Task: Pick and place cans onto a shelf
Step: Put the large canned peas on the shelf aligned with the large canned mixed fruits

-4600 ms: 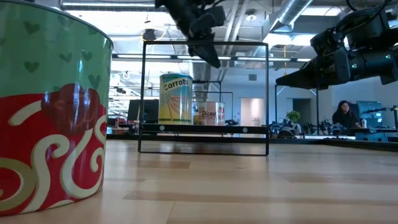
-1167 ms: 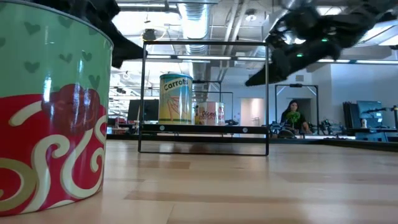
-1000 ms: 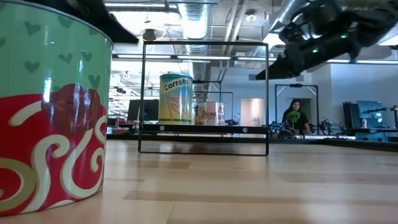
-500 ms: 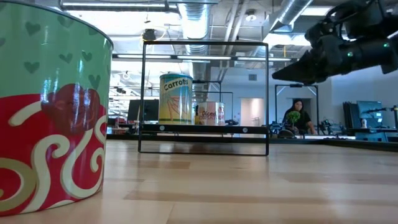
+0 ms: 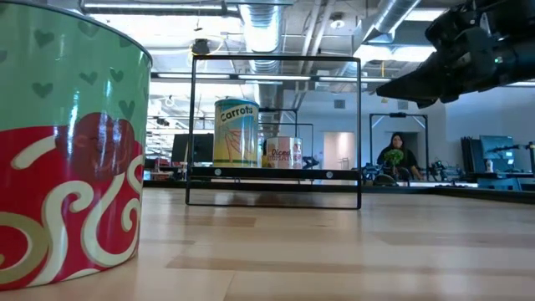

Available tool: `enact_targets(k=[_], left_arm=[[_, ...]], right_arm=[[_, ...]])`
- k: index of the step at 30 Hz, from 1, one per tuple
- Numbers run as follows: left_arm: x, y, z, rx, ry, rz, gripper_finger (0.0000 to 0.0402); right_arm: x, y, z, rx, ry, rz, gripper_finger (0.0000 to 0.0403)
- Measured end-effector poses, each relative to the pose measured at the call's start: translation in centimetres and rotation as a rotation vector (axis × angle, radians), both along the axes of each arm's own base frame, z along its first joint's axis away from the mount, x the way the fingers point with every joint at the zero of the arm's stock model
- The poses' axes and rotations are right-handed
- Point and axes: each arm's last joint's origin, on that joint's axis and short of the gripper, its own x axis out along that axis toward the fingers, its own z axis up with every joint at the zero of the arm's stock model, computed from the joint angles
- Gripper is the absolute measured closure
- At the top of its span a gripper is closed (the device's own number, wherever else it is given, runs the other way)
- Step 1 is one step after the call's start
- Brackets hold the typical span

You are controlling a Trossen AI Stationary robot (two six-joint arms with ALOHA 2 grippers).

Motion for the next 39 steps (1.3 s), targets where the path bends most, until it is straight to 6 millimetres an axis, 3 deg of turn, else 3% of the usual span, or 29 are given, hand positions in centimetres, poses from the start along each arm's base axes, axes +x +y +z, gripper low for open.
enact_targets(k=[7, 12, 16, 18, 21, 25, 28, 34, 39], left_arm=[[1.6, -0.9, -3.0, 0.02, 0.053, 0.13, 0.0265], [1.8, -0.6, -3.4, 0.048, 0.047, 0.178, 0.0312], [1.6, 0.0, -2.8, 0.066, 0.046, 0.176, 0.0385], [1.6, 0.5, -1.9, 0.073, 0.028, 0.188, 0.0393], [1.5, 2.1, 1.0, 0.064, -0.025, 0.196, 0.0399], [2.0, 5.9, 5.1, 0.072, -0.088, 0.2, 0.04], [2.4, 10.0, 8.7, 0.064, -0.154, 0.196, 0.04], [2.7, 20.2, 14.4, 0.08, -0.27, 0.245, 0.0401], [3.1, 29.1, 16.7, 0.125, -0.294, 0.293, 0.0401]], right_arm=[[-0.2, 1.2, -0.1, -0.014, 0.011, 0.031, 0.0399], [-0.3, 1.6, -0.2, -0.019, 0.019, 0.059, 0.0398], [-0.4, 1.7, -0.2, -0.021, 0.023, 0.066, 0.0398], [-0.3, 1.7, -0.2, -0.026, 0.024, 0.064, 0.0398], [-0.3, 1.7, -0.2, -0.037, 0.026, 0.066, 0.0398], [-0.3, 1.7, -0.2, -0.043, 0.027, 0.066, 0.0398], [-0.3, 1.7, -0.2, -0.047, 0.027, 0.067, 0.0398], [-0.3, 1.6, -0.2, -0.072, 0.031, 0.068, 0.0398], [-0.2, 1.0, -0.2, -0.072, 0.032, 0.027, 0.0398]])
